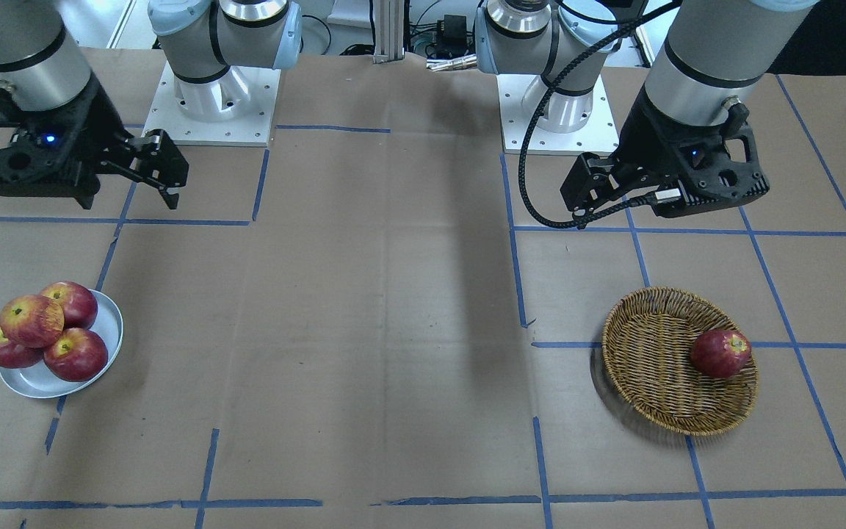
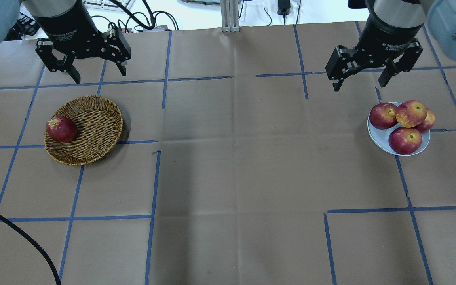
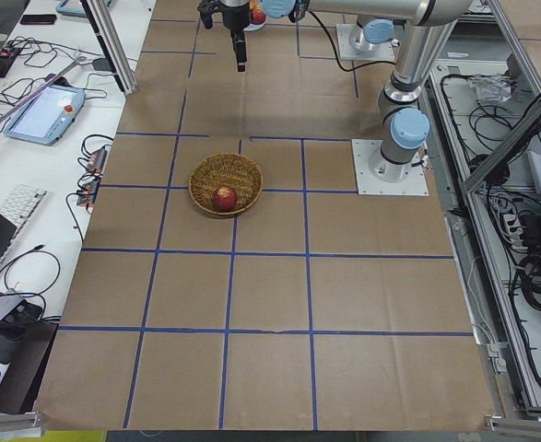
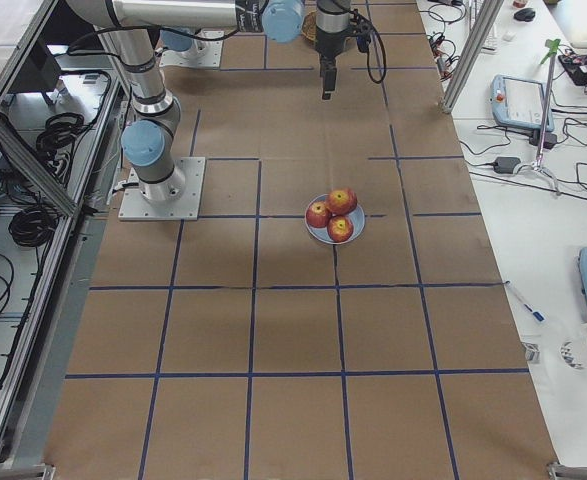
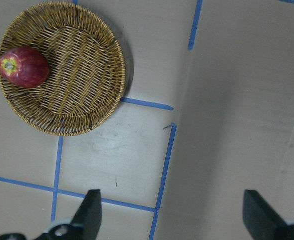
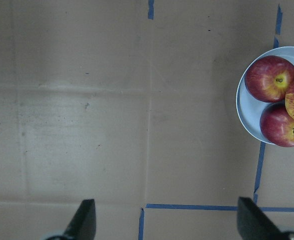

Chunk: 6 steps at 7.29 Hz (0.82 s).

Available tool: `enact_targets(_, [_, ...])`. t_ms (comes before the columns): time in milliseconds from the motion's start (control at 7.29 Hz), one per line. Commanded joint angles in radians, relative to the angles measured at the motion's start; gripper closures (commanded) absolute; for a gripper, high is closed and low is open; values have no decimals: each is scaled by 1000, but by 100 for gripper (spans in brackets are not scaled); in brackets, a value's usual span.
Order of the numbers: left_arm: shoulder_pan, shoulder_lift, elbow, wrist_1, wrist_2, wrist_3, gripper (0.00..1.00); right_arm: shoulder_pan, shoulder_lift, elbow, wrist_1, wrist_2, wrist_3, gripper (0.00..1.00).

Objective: Transfer apple from basket to plate

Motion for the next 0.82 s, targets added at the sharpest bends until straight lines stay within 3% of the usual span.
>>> enact_targets(0, [-12,-2,-1,25,0,13,2,12,-14,17,4,3,-1,0])
enact_targets(274, [-27,1,0,27,-40,159,7,12,-18,17,2,5,-1,0])
enact_targets(411, [-29,9,-2,18,-134,274,6,13,-18,17,2,5,-1,0])
enact_targets(685, [-29,10,-5,13,-145,280,2,13,-18,17,2,5,-1,0])
